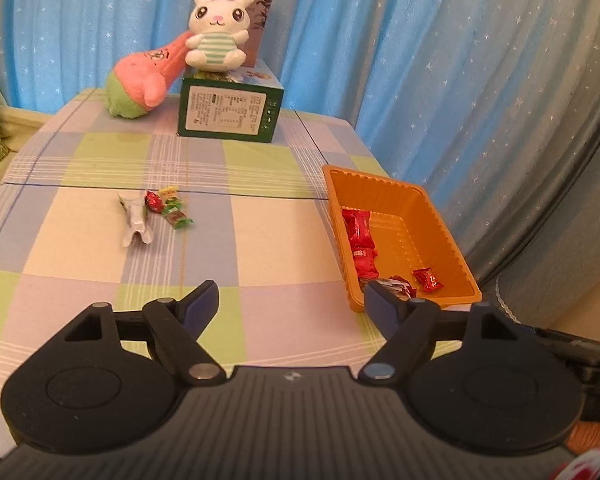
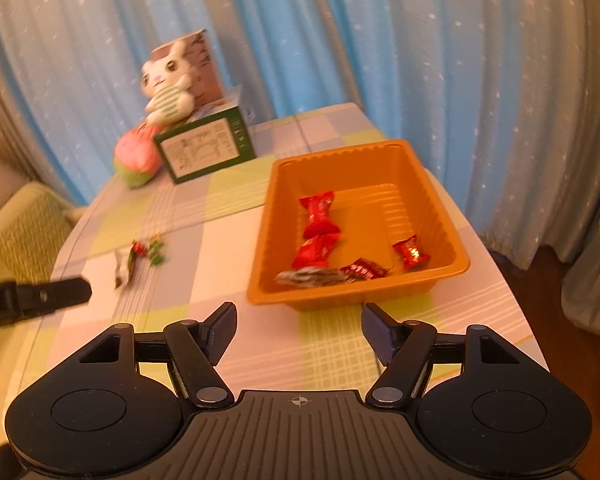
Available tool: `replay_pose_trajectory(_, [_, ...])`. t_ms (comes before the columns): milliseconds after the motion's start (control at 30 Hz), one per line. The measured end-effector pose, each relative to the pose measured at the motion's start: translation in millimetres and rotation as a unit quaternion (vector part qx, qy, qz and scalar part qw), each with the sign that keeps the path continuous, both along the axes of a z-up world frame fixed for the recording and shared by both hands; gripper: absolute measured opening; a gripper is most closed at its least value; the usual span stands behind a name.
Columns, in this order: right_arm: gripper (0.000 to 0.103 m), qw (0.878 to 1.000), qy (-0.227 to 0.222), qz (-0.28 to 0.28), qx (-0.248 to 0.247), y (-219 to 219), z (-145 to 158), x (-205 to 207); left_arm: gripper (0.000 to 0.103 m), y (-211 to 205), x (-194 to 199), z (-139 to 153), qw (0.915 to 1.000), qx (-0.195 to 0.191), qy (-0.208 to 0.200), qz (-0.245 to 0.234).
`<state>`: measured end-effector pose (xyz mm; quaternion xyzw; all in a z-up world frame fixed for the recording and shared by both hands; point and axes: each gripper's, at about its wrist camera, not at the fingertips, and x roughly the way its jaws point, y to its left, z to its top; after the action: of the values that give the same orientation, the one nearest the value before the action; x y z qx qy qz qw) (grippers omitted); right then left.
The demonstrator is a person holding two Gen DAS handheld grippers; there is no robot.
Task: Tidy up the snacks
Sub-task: 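Lift both tools from the tray and move toward the remaining snacks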
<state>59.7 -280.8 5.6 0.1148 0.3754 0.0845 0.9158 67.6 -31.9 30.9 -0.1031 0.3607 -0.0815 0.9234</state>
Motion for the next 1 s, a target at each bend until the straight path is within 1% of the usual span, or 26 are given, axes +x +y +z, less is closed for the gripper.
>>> replay_pose_trajectory(133, [0.070, 1.000, 0.002, 0.012, -0.005, 13, 0, -6, 0.080, 10, -9, 2, 0.9999, 0.006, -0.002, 0.009])
replay_pose_trajectory(300, [0.070, 1.000, 0.000, 0.028, -0.010, 28, 1, -7, 0.080, 25, -16, 1, 0.9995, 0.014, 0.008, 0.028])
replay_pose_trajectory(633, [0.070, 0.999, 0.004, 0.048, -0.013, 47, -2, -5, 0.080, 50, -26, -2, 0.9987, 0.009, 0.007, 0.049])
replay_pose_trajectory(1000, [0.070, 0.998, 0.004, 0.062, -0.016, 64, -6, 1, 0.080, 71, -27, -6, 0.9975, 0.011, 0.007, 0.070])
